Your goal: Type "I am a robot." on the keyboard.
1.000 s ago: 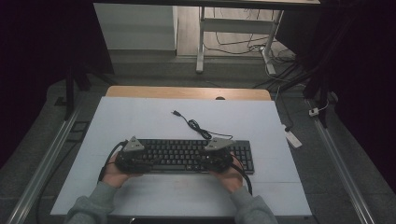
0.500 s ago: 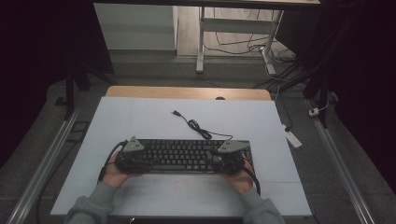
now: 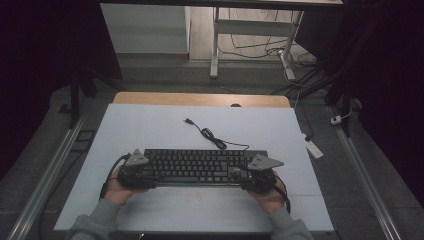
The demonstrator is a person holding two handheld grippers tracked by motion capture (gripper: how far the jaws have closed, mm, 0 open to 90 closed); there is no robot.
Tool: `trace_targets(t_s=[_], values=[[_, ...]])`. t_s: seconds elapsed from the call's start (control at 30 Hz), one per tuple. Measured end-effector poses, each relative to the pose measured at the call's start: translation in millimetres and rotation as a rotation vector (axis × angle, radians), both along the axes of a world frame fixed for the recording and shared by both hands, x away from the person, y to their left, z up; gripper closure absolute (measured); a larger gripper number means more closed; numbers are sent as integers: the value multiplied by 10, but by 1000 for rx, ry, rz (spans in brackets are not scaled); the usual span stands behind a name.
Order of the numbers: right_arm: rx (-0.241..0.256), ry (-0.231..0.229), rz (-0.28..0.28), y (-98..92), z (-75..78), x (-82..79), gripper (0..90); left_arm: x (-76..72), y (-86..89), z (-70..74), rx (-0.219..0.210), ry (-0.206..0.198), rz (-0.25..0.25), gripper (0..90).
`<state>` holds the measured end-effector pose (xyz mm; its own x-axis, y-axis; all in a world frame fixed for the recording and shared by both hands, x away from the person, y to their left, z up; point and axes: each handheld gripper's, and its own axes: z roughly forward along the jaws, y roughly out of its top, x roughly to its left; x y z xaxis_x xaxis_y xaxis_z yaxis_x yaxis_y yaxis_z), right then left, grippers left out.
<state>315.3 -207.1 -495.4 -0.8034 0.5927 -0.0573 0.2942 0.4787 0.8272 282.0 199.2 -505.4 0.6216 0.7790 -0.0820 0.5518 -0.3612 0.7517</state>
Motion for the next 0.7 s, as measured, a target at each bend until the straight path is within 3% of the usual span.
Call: trace_targets(t_s=[0.47,0.7], values=[[6,-16,-98,-697,-61,-190,495,-234,273,-65,-14,0,47,254],[12,-13,-130,-856,-85,-197,490,-236,295,-78,-20,2,47,253]])
